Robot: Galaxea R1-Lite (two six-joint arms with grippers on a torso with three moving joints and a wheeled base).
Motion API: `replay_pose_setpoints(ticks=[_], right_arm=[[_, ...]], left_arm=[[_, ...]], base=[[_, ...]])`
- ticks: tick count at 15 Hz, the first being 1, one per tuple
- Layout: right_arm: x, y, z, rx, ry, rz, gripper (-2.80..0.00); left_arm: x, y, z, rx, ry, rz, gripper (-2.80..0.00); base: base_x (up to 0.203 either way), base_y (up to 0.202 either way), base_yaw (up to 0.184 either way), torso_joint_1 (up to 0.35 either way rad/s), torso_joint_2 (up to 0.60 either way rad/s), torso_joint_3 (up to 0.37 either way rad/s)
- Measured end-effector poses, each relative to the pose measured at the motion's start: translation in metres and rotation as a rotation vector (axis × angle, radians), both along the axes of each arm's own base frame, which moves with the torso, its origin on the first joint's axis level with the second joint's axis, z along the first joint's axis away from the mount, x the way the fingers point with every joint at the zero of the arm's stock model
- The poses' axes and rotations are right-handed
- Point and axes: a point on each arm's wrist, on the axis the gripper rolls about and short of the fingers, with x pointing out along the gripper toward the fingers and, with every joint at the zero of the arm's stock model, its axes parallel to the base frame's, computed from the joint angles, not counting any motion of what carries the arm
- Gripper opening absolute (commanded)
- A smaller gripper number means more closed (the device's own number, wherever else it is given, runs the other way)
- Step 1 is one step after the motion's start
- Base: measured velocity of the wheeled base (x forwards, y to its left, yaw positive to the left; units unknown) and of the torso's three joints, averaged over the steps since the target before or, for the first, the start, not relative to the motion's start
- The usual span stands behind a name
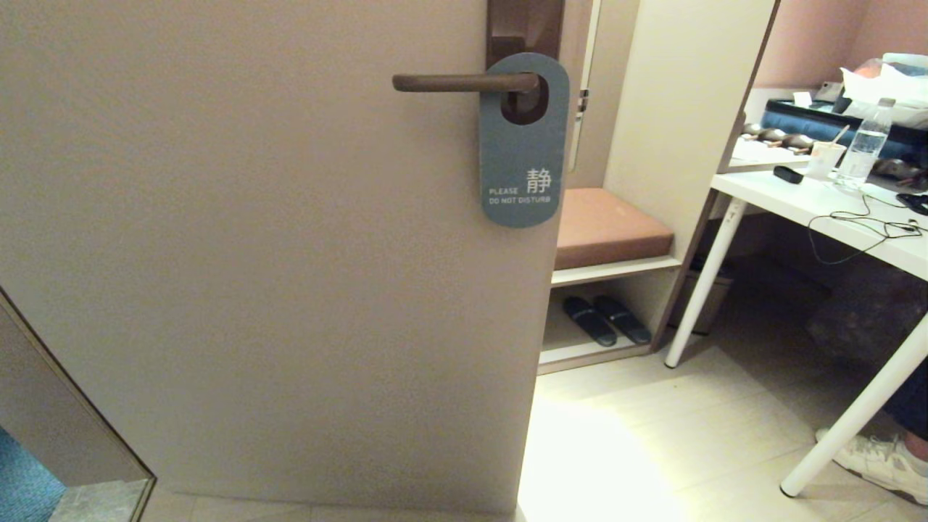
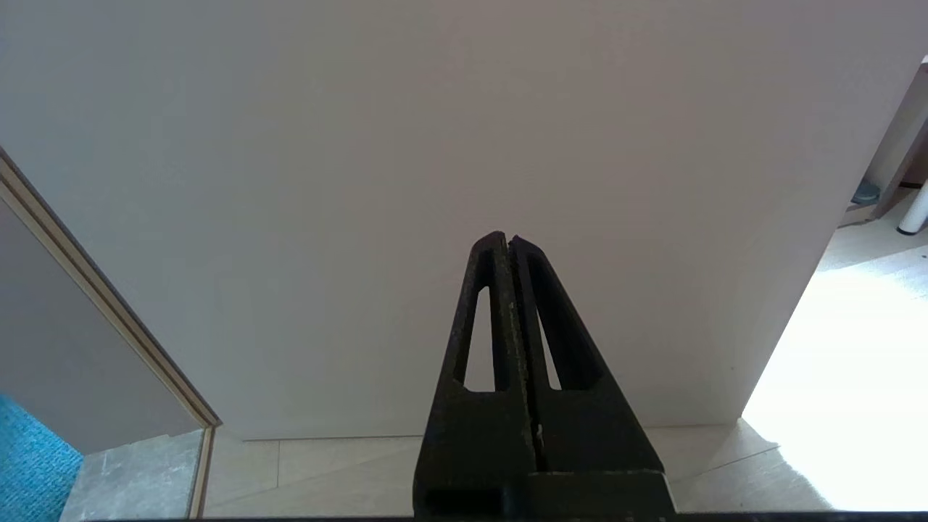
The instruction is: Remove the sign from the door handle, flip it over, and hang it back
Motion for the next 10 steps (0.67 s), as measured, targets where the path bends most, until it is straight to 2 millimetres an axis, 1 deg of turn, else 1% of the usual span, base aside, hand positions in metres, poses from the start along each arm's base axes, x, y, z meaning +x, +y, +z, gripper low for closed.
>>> replay_pose_setpoints(ticks=[10], right_arm=[[0.0, -0.0004, 0.0, 0.007, 0.0, -0.017, -2.8]], left_arm=[[0.0, 0.0, 0.0, 0.0, 0.0, 0.001, -2.8]], base=[[0.0, 0.0, 0.0, 0.0, 0.0, 0.0]])
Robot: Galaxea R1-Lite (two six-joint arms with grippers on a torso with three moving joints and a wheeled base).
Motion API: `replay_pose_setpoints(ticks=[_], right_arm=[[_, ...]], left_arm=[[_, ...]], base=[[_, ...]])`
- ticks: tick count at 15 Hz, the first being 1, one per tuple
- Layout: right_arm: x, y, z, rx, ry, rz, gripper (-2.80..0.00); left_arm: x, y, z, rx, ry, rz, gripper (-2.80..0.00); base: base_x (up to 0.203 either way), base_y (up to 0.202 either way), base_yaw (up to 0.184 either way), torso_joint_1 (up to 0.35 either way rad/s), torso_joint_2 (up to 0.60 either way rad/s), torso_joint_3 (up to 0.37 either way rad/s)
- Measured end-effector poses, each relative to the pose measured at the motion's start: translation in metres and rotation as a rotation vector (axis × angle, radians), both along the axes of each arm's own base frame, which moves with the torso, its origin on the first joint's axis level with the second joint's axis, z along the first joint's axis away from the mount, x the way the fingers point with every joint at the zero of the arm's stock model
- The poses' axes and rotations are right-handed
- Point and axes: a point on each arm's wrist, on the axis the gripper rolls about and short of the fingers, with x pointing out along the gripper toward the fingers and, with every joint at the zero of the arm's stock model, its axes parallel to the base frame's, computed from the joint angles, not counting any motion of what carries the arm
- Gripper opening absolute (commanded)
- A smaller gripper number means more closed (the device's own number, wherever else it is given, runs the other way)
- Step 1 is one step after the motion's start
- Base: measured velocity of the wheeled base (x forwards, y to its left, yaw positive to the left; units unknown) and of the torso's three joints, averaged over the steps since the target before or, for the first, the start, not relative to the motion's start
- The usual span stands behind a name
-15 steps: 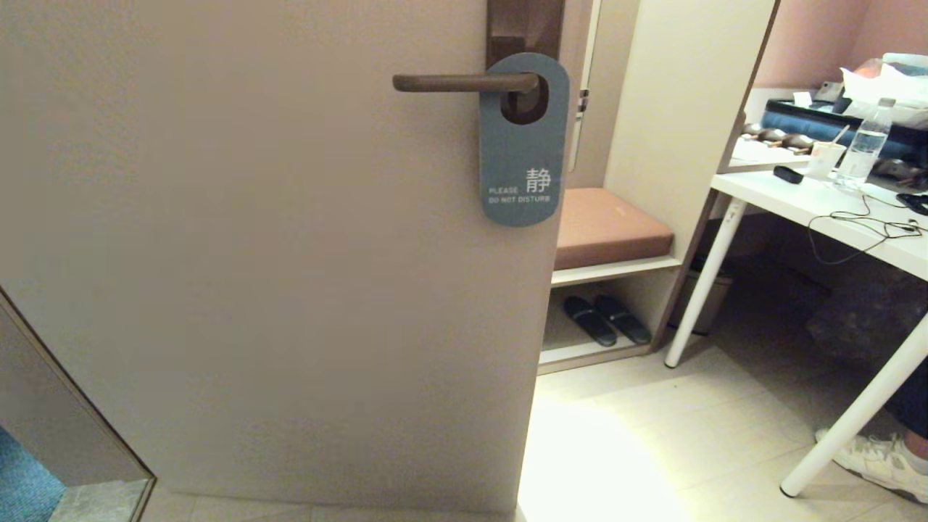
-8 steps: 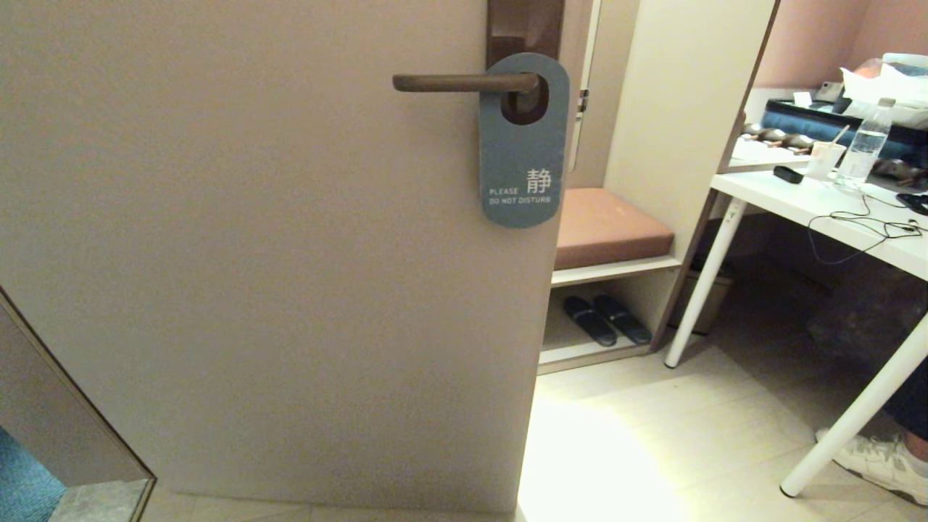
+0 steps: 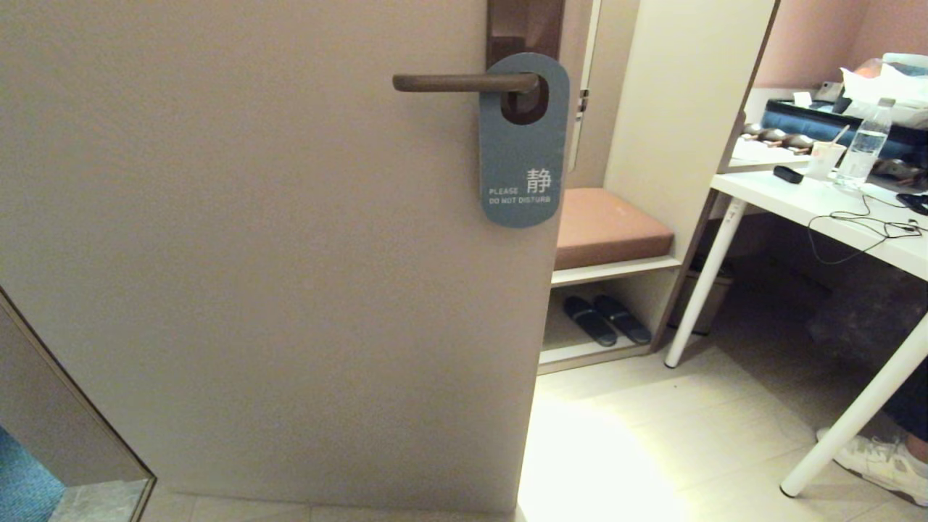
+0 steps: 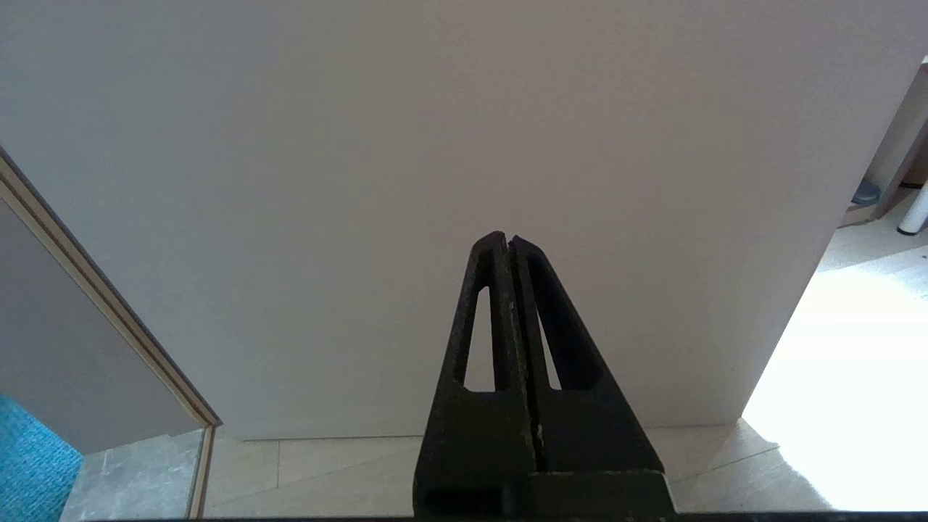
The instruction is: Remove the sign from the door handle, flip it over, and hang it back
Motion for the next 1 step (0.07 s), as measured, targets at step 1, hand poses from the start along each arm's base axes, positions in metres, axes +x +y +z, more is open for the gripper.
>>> replay_pose_setpoints(ticks=[1], right_arm=[[0.0, 0.0, 0.0, 0.0, 0.0, 0.0, -2.8]], left_arm=[[0.0, 0.0, 0.0, 0.0, 0.0, 0.0, -2.8]], base=[[0.0, 0.0, 0.0, 0.0, 0.0, 0.0]])
